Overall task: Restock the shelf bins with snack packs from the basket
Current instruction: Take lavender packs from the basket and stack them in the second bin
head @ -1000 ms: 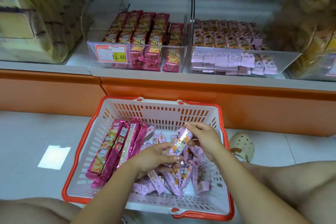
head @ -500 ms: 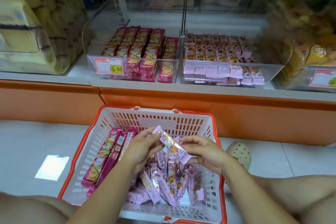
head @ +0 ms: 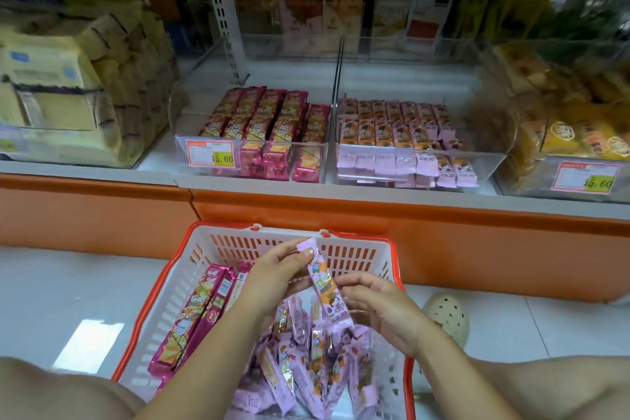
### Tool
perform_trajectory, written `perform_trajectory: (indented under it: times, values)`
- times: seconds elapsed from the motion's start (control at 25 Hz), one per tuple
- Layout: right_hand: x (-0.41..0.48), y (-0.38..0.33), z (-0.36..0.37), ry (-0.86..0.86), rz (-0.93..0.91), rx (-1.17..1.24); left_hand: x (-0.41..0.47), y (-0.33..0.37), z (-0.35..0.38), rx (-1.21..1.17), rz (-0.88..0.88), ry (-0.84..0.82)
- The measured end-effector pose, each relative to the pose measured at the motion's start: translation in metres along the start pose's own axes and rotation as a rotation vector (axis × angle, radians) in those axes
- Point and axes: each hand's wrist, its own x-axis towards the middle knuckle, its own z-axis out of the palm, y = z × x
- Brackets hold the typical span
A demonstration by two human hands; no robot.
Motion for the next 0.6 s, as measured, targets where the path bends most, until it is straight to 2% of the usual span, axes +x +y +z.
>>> perform_trajectory:
  times: [0.12, 0.24, 0.36, 0.4, 0.48, 0.6]
  values:
    - [-0.018, -0.043, -0.001, 0.093, -0.174, -0.138, -0.006, 0.04, 0.021, 0.042, 0.154, -0.024]
    - [-0.04, -0.123, -0.019, 0.199, -0.42, -0.211, -0.004, 0.104, 0.051, 0.086, 0.459, -0.023]
    - [-0.044, -0.198, -0.055, 0.525, -0.688, -0.379, 0.019, 0.155, 0.071, 0.455, 0.77, 0.173]
    - [-0.041, -0.217, -0.066, 0.652, -0.71, -0.472, 0.029, 0.164, 0.074, 0.613, 0.817, 0.245]
    - [-0.022, -0.237, -0.086, 0.851, -0.615, -0.732, 0.05, 0.168, 0.077, 0.811, 0.784, 0.288]
    - [0.014, -0.234, -0.104, 0.954, -0.356, -1.099, 0.066, 0.161, 0.078, 0.913, 0.714, 0.247]
